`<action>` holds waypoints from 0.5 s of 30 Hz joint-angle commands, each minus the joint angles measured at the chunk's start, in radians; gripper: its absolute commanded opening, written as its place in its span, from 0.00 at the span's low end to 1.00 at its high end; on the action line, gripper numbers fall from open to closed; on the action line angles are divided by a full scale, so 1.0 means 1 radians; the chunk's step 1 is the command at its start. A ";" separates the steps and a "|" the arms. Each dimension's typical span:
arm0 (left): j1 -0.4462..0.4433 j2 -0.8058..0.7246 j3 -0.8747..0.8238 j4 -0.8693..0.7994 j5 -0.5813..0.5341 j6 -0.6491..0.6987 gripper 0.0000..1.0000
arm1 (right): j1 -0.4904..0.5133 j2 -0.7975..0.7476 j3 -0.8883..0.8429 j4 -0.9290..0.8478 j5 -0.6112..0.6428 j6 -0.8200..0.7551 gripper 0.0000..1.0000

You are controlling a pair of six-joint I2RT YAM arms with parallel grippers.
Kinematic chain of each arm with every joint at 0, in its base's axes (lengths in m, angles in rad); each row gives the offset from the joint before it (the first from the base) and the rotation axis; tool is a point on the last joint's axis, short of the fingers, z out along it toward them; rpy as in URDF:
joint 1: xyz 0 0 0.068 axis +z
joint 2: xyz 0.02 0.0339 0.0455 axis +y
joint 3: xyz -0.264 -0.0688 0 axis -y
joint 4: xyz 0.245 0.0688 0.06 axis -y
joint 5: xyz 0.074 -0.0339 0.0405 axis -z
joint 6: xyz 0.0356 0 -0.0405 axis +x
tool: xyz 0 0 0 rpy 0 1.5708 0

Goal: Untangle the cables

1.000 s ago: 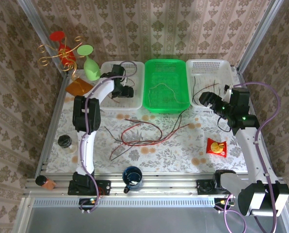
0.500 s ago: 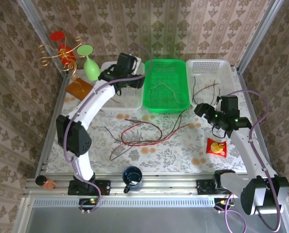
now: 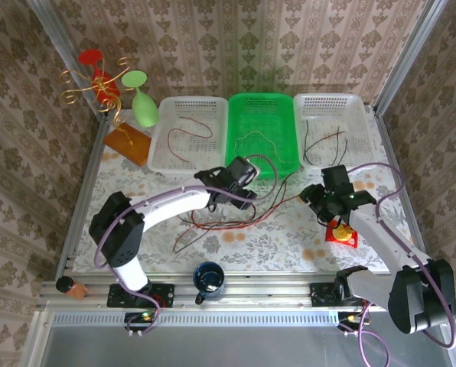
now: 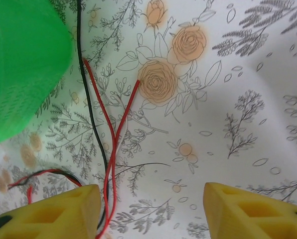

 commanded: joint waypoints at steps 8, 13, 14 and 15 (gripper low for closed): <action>-0.044 -0.085 -0.165 0.213 0.079 -0.241 0.69 | 0.167 0.215 0.056 0.101 0.075 0.151 0.40; -0.031 -0.103 -0.174 0.214 0.086 -0.264 0.69 | 0.238 0.342 0.118 0.112 0.088 0.182 0.31; -0.023 -0.106 -0.175 0.210 0.094 -0.269 0.69 | 0.248 0.359 0.128 0.110 0.092 0.183 0.30; -0.012 -0.111 -0.174 0.204 0.107 -0.274 0.69 | 0.256 0.373 0.139 0.107 0.097 0.186 0.29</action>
